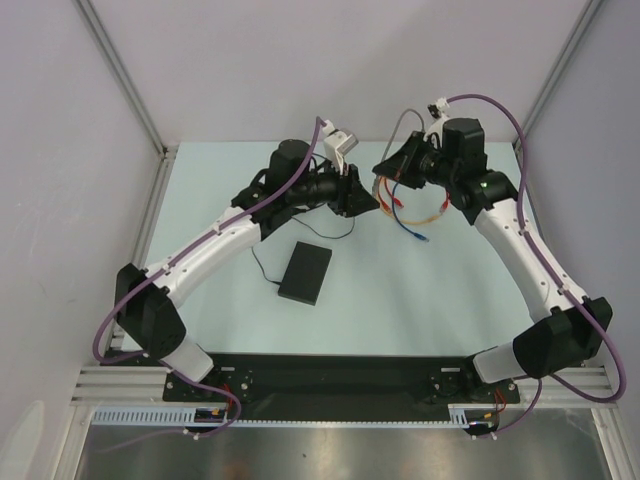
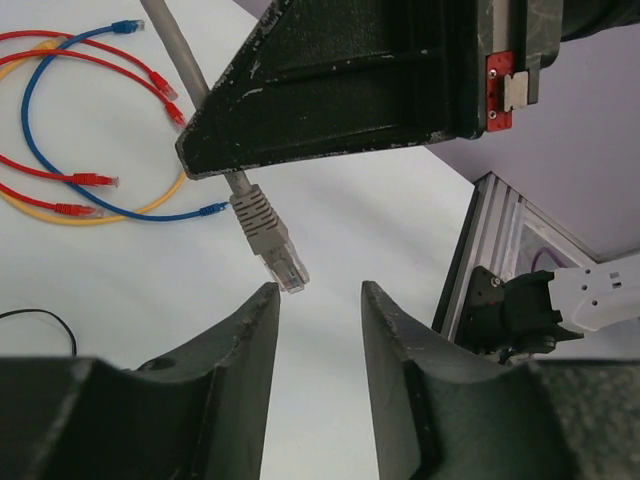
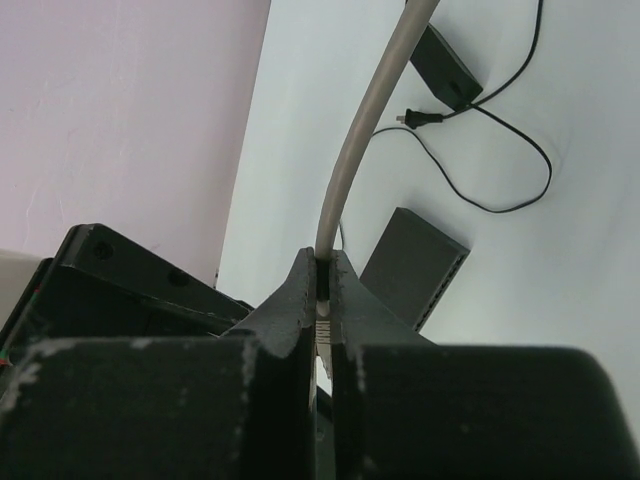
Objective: Insert the plug into the switch port
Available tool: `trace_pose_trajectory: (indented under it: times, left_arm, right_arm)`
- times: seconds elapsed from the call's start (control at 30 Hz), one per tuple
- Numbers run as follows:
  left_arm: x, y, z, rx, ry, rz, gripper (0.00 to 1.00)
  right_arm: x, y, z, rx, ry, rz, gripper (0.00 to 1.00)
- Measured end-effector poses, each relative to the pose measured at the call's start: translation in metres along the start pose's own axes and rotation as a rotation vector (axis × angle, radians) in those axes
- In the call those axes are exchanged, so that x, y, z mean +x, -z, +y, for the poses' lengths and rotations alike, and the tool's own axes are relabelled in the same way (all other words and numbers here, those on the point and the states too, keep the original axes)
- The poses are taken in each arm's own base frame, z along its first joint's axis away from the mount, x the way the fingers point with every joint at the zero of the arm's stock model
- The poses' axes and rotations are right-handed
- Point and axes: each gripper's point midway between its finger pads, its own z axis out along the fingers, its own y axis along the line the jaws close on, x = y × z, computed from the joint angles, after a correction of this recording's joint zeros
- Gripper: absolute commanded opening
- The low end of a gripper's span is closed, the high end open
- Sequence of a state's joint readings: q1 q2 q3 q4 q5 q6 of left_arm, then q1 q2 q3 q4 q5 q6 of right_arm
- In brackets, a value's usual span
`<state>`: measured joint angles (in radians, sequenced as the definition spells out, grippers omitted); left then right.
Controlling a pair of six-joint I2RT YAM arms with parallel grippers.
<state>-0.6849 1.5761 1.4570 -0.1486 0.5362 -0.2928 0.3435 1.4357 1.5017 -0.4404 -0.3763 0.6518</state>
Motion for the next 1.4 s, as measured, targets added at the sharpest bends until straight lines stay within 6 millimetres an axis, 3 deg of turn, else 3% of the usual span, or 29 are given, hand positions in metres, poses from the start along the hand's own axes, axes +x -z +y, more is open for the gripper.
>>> trace_pose_trajectory:
  times: [0.1, 0.17, 0.23, 0.6, 0.8, 0.9, 1.07, 1.1, 1.17, 1.2, 1.23, 1.33, 1.4]
  left_arm:
    - [0.0, -0.001, 0.001, -0.001, 0.012, -0.001, 0.41]
    - [0.0, -0.001, 0.001, -0.003, 0.012, -0.003, 0.55]
    - [-0.001, -0.002, 0.002, -0.011, 0.018, -0.007, 0.6]
    - [0.002, 0.005, 0.027, -0.116, 0.014, 0.0, 0.61]
    - [-0.003, 0.007, 0.025, -0.109, -0.013, -0.014, 0.61]
    - [-0.005, 0.007, 0.023, -0.099, -0.02, -0.022, 0.54]
    - [-0.004, 0.006, 0.021, -0.091, -0.016, -0.018, 0.27]
    - [-0.004, 0.006, 0.021, -0.088, -0.019, -0.018, 0.14]
    - [-0.004, 0.007, 0.02, -0.087, -0.021, -0.014, 0.01]
    - [-0.003, 0.007, 0.02, -0.081, -0.021, -0.01, 0.0]
    - [-0.002, 0.006, 0.018, -0.072, -0.025, -0.006, 0.0]
    - [-0.002, 0.004, 0.012, -0.039, -0.053, 0.008, 0.0]
    - [-0.004, 0.001, 0.004, -0.01, -0.105, 0.021, 0.0]
  right_arm:
    - [0.001, 0.001, -0.002, 0.002, 0.003, -0.005, 0.0]
    - [0.001, 0.002, -0.001, -0.001, 0.005, -0.01, 0.0]
    - [0.001, 0.003, 0.0, -0.005, 0.006, -0.011, 0.0]
    - [0.002, 0.004, 0.003, -0.016, 0.012, -0.013, 0.0]
    - [0.004, 0.003, 0.009, -0.034, 0.02, -0.011, 0.0]
    - [0.004, 0.002, 0.014, -0.05, 0.025, -0.013, 0.0]
    - [0.005, 0.002, 0.017, -0.064, 0.029, -0.011, 0.0]
    - [0.004, 0.002, 0.018, -0.066, 0.031, -0.012, 0.0]
    - [0.005, 0.003, 0.017, -0.068, 0.041, -0.018, 0.0]
    - [0.006, 0.006, 0.016, -0.068, 0.051, -0.022, 0.01]
    - [0.006, 0.007, 0.016, -0.069, 0.059, -0.027, 0.17]
    - [0.005, 0.019, 0.011, -0.074, 0.094, -0.04, 0.52]
    - [-0.002, 0.035, 0.0, -0.084, 0.135, -0.052, 0.6]
